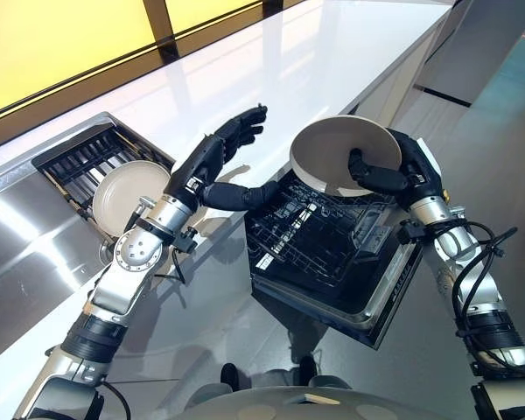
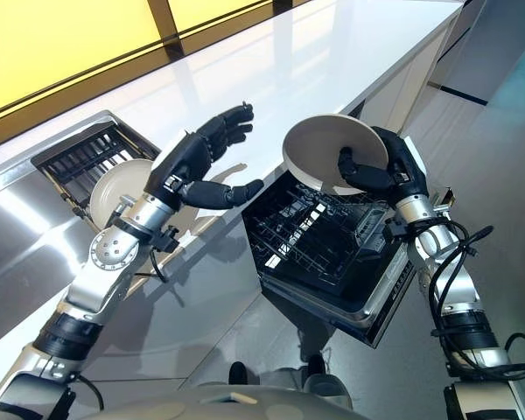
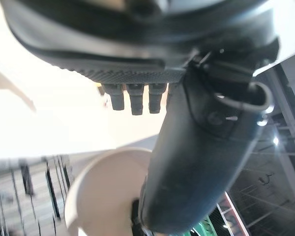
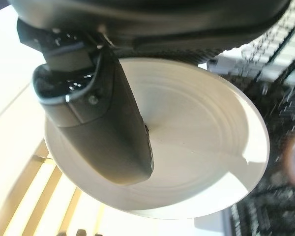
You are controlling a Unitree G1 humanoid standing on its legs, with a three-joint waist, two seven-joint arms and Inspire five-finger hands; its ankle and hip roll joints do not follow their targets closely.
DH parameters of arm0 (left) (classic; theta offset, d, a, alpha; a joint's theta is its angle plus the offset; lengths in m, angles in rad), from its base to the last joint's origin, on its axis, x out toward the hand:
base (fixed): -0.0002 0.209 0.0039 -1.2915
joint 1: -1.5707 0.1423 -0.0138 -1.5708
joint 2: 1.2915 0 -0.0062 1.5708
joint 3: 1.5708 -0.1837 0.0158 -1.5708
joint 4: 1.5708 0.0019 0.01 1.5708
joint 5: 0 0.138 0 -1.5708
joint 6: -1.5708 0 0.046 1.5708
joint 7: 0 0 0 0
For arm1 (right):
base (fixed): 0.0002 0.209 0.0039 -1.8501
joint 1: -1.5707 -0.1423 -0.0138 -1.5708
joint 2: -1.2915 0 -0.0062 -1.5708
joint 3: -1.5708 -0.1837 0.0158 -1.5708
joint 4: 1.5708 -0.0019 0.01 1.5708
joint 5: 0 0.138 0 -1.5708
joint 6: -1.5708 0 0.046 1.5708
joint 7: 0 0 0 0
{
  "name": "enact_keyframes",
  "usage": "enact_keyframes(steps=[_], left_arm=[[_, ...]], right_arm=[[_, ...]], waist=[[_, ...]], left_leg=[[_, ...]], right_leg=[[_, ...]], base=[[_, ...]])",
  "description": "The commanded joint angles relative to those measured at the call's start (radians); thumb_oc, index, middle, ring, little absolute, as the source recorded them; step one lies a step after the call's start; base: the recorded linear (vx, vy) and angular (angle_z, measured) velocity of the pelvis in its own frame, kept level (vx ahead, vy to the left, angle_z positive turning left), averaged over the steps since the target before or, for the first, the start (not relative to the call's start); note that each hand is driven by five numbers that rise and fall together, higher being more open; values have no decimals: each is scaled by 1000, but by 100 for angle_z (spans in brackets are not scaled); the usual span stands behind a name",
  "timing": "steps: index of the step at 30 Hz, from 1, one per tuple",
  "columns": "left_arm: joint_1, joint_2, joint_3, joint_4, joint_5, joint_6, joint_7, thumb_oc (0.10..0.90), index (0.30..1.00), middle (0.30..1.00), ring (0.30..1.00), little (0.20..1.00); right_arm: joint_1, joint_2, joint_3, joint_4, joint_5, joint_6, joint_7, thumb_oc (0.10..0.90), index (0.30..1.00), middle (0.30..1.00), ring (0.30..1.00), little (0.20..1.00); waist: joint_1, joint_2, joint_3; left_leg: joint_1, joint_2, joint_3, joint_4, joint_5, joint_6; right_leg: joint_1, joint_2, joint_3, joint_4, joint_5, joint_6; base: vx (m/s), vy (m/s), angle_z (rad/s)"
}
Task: Pick up plates and place into dishwasher.
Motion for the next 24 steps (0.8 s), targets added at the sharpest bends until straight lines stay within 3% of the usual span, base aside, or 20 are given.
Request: enact_keyframes(steps=[1, 5, 8, 14, 19, 24], left_arm=[[-54, -17, 24, -122, -93, -150, 15, 800, 900, 900, 900, 900], [-23, 0, 37, -133, -36, -190, 46, 800, 900, 900, 900, 900], [-25, 51, 66, -143, 66, -223, 143, 800, 900, 900, 900, 900], [0, 116, 146, -159, 155, -196, 236, 800, 900, 900, 900, 900], [29, 122, 178, -155, 97, -173, 205, 800, 900, 900, 900, 900], [29, 90, 133, -157, 9, -146, 123, 800, 900, 900, 900, 900]], right_arm=[[-79, -80, -88, -34, -75, -111, -85, 100, 300, 300, 300, 200], [-62, -109, -76, -27, -171, -68, -99, 100, 300, 300, 300, 200], [-52, -149, -34, 3, -295, 0, -105, 100, 300, 300, 300, 200], [-39, -165, 21, 50, -401, 122, -73, 100, 300, 300, 300, 200], [-66, -152, 81, 126, -467, 221, -44, 100, 300, 300, 300, 200], [-144, -109, 176, 232, -459, 284, -44, 100, 300, 300, 300, 200]], waist=[[29, -26, -64], [35, -26, -57], [43, -29, -54], [62, -28, -56], [83, -26, -53], [106, -23, -48]], left_leg=[[15, -52, -34, 3, -68, 26], [15, -53, -34, 3, -67, 28], [14, -54, -37, 3, -66, 28], [11, -57, -50, 3, -63, 25], [10, -59, -63, 3, -62, 25], [10, -61, -75, 3, -61, 26]], right_leg=[[27, 48, -24, 7, 1, 13], [28, 48, -26, 7, 1, 12], [31, 45, -36, 7, 0, 14], [34, 38, -54, 7, -3, 16], [39, 36, -66, 7, -8, 13], [44, 33, -80, 7, -8, 11]], base=[[0, 0, 0], [0, 0, 0], [0, 0, 0], [15, 0, 9], [7, 4, 6], [0, -1, 13]])
